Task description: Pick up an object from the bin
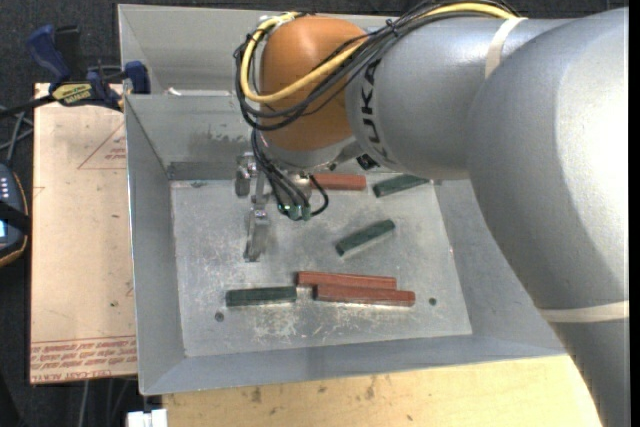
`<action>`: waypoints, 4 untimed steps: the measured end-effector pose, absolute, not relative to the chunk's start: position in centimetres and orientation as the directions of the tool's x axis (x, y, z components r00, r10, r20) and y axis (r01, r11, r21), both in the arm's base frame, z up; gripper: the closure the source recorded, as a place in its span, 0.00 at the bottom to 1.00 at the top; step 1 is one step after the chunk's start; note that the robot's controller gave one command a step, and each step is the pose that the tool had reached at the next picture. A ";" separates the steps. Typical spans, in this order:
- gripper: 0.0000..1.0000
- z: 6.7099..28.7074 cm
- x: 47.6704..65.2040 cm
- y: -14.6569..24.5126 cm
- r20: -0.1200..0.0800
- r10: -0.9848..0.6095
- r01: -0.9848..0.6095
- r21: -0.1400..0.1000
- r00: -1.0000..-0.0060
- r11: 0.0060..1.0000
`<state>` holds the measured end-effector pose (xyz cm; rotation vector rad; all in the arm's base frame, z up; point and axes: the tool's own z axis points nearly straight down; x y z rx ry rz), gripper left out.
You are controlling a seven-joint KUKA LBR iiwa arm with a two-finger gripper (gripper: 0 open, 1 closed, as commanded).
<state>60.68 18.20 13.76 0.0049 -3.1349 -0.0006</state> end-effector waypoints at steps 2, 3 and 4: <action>0.00 13.9 60.3 17.8 -0.011 0.000 0.000 0.005 -1.000 1.000; 0.00 13.7 58.5 15.5 0.005 -0.040 -0.040 0.001 -0.999 0.999; 0.00 12.0 54.8 10.6 -0.003 -0.199 -0.199 0.001 -0.980 0.980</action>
Offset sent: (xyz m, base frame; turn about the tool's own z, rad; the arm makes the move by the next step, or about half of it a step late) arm -0.0815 -0.0581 -0.0449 0.0330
